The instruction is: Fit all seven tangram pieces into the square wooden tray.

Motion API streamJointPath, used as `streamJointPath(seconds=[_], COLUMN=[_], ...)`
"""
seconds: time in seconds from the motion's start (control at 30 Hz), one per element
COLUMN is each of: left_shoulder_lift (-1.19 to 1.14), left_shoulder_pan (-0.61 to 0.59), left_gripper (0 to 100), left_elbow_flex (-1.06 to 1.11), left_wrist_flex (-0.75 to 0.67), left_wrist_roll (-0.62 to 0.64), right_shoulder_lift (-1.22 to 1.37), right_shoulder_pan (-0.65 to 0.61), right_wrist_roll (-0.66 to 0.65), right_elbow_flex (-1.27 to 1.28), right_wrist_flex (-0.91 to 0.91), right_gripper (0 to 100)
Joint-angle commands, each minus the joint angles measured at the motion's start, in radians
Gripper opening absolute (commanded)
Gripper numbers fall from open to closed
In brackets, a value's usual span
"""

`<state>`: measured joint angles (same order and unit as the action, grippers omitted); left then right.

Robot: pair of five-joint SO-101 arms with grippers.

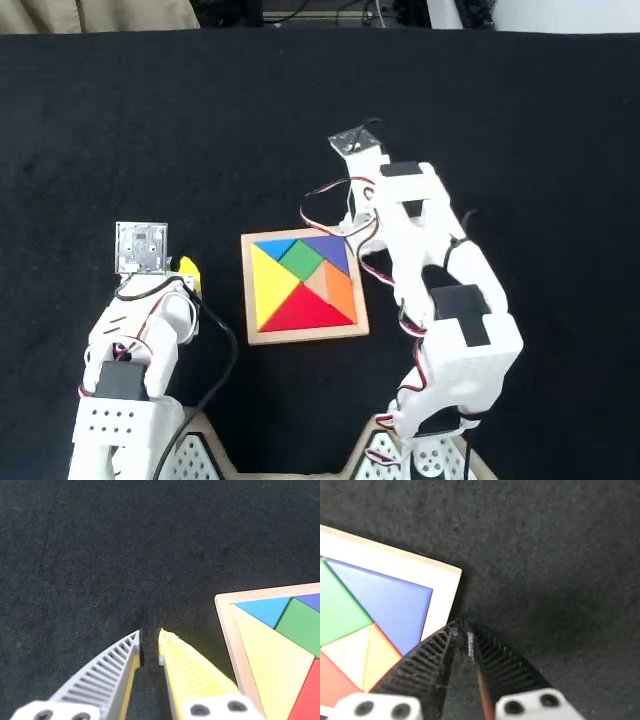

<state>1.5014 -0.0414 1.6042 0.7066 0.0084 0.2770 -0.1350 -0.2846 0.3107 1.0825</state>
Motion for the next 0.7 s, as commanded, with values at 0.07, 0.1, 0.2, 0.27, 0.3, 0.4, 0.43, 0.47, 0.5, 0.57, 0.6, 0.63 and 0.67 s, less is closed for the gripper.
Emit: streamJointPath(seconds=[0.07,0.1,0.2,0.27,0.3,0.4,0.43,0.47,0.5,0.57,0.6,0.63,0.67], left_shoulder_lift=[0.0,0.0,0.0,0.0,0.0,0.017,0.023,0.026,0.025,0.025,0.023,0.023,0.023], left_shoulder_pan=[0.012,0.012,0.007,0.005,0.005,-0.013,-0.038,-0.054,-0.064,-0.064,-0.064,-0.064,-0.067], left_gripper=[8,8,8,8,8,8,8,8,8,8,8,8,7], left_elbow_flex=[-0.008,-0.008,-0.008,-0.008,-0.008,-0.091,-0.163,-0.24,-0.318,-0.466,-0.524,-0.578,-0.63], left_wrist_flex=[-0.014,-0.014,-0.017,-0.018,-0.02,-0.028,-0.02,-0.005,0.014,0.058,0.075,0.084,0.086], left_wrist_roll=[-0.006,-0.006,-0.005,-0.008,-0.008,-0.011,-0.011,-0.009,-0.009,-0.043,-0.083,-0.126,-0.158], right_shoulder_lift=[-0.073,-0.116,-0.318,-0.515,-0.619,-0.924,-1.007,-1.076,-1.127,-1.191,-1.207,-1.211,-1.214], right_shoulder_pan=[0.049,0.068,0.083,0.083,0.083,0.089,0.089,0.086,0.086,0.089,0.091,0.091,0.094], right_wrist_roll=[-0.005,-0.003,-0.003,-0.003,-0.002,-0.009,-0.011,-0.011,-0.02,-0.052,-0.063,-0.068,-0.068], right_elbow_flex=[-0.11,-0.119,-0.133,-0.131,-0.131,-0.125,-0.122,-0.119,-0.119,-0.114,-0.113,-0.113,-0.116], right_wrist_flex=[0.123,0.16,0.279,0.334,0.353,0.364,0.362,0.354,0.354,0.361,0.362,0.368,0.371], right_gripper=[1.1,1.1,1.1,1.1,1.1,1.1,1.1,1.1,1.1,1.1,1.1,1.1,1.1])
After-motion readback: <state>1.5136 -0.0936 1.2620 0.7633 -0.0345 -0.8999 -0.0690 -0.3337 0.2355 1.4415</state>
